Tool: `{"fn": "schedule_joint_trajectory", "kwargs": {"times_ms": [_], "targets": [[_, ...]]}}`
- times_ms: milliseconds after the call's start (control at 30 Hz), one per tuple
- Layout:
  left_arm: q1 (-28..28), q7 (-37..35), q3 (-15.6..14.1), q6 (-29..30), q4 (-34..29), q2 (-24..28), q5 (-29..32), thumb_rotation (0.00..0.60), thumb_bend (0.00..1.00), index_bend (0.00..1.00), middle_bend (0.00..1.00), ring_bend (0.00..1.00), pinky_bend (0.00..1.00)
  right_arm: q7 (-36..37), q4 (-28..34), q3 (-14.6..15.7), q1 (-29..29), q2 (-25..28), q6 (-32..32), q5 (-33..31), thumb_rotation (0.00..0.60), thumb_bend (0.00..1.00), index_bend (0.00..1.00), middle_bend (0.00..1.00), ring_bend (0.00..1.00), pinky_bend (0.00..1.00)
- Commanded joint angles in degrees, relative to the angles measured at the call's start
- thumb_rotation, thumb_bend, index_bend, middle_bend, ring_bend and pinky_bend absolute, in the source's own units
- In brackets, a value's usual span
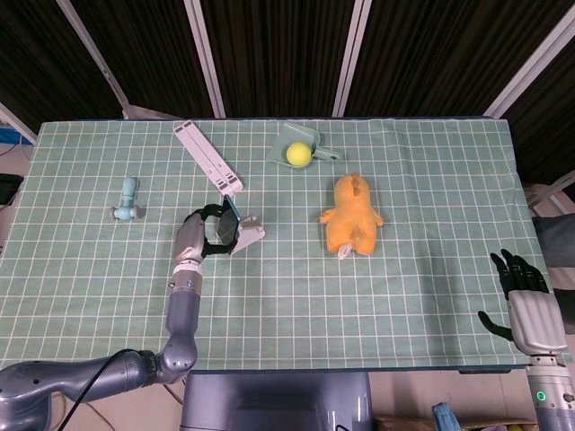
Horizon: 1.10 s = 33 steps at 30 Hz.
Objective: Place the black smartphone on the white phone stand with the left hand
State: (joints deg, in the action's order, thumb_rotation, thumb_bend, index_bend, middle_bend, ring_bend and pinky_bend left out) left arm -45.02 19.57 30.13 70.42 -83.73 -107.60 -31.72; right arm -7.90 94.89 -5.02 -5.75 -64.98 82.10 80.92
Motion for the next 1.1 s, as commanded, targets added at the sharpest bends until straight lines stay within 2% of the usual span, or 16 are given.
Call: {"fn": "schedule_joint_trajectory", "kwargs": {"times_ms": [33,400,567,767,967,1100], "targets": [[0.0,-0.2,-0.4,-0.2,0.4,-0.1,-0.5,0.6,0.31,0.45,0.51,0.12,0.11,0.0,0.0,0.0,0.0,0.0,0.0,0.0,0.6,0.3,0.01,0.0,0.0,0.13],[0.3,0.0,-0.9,-0.6,0.5,0.2,-0.9,0.6,0.31,0.38,0.44,0.11,0.11,-0.1,0.0,0.0,0.0,0.0,0.0,0.0,0.6,0.3,0.01,0.0,0.0,0.13],[0.4,0.5,-1.4,-1.1,0.3,0.7,-1.1,0.6,0.29,0.28,0.32,0.08,0.1,-0.1,0.1,0.0,0.0,0.0,0.0,0.0,0.6,0.3,0.01,0.0,0.0,0.13],[0.4,1.2,-1.7,-1.6,-0.1,1.2,-0.7,0.6,0.26,0.2,0.22,0.04,0.08,-0.1,0.1,0.0,0.0,0.0,0.0,0.0,0.6,0.3,0.01,0.0,0.0,0.13],[0.6,0.9,-1.9,-1.6,-0.5,1.6,-1.1,0.6,0.24,0.11,0.14,0.02,0.08,-0.2,0.1,0.0,0.0,0.0,0.0,-0.1,0.6,0.3,0.01,0.0,0.0,0.13],[0.9,0.7,-2.0,-1.6,-1.1,2.2,-1.6,0.6,0.24,0.1,0.11,0.02,0.07,-0.1,0.0,0.0,0.0,0.0,0.0,0.0,0.6,0.3,0.01,0.0,0.0,0.13]]}}
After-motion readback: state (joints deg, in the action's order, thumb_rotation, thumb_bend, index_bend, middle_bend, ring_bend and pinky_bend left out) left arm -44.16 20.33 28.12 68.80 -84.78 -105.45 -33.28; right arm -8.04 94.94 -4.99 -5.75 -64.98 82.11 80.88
